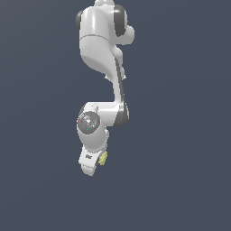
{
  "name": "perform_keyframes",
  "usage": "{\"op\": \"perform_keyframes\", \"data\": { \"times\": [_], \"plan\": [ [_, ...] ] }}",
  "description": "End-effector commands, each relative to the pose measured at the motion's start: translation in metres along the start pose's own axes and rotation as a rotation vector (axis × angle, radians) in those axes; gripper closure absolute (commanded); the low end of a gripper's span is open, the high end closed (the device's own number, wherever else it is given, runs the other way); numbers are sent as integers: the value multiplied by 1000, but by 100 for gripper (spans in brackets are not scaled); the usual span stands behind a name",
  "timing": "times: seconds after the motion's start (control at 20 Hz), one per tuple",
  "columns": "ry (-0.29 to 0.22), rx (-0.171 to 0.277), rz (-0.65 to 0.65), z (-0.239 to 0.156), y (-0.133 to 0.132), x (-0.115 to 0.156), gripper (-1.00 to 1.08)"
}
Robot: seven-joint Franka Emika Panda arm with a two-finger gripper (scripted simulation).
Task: Pick up the object and move it to a goal position.
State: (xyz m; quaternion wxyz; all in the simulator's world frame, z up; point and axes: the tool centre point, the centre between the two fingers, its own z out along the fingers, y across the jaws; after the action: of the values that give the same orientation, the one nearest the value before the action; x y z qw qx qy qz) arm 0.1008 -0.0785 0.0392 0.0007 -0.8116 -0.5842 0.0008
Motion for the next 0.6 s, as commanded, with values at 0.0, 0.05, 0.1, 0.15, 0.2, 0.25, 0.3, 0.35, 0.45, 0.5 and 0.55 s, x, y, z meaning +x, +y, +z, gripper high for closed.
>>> {"op": "perform_keyframes", "data": {
  "times": [0.0, 0.05, 0.1, 0.15, 0.2, 0.25, 0.3, 0.35, 0.45, 0.5, 0.55],
  "plan": [
    [0, -2, 0, 1, 1, 0, -92],
    [0, -2, 0, 0, 2, 0, -92],
    [0, -2, 0, 0, 2, 1, -92],
    [0, -2, 0, 0, 2, 1, 108],
    [0, -2, 0, 0, 2, 1, 108],
    [0, -2, 0, 0, 2, 1, 108],
    [0, -2, 0, 0, 2, 1, 108],
    [0, -2, 0, 0, 2, 1, 108],
    [0, -2, 0, 0, 2, 1, 108],
    [0, -2, 0, 0, 2, 1, 108],
    [0, -2, 0, 0, 2, 1, 108]
  ]
}}
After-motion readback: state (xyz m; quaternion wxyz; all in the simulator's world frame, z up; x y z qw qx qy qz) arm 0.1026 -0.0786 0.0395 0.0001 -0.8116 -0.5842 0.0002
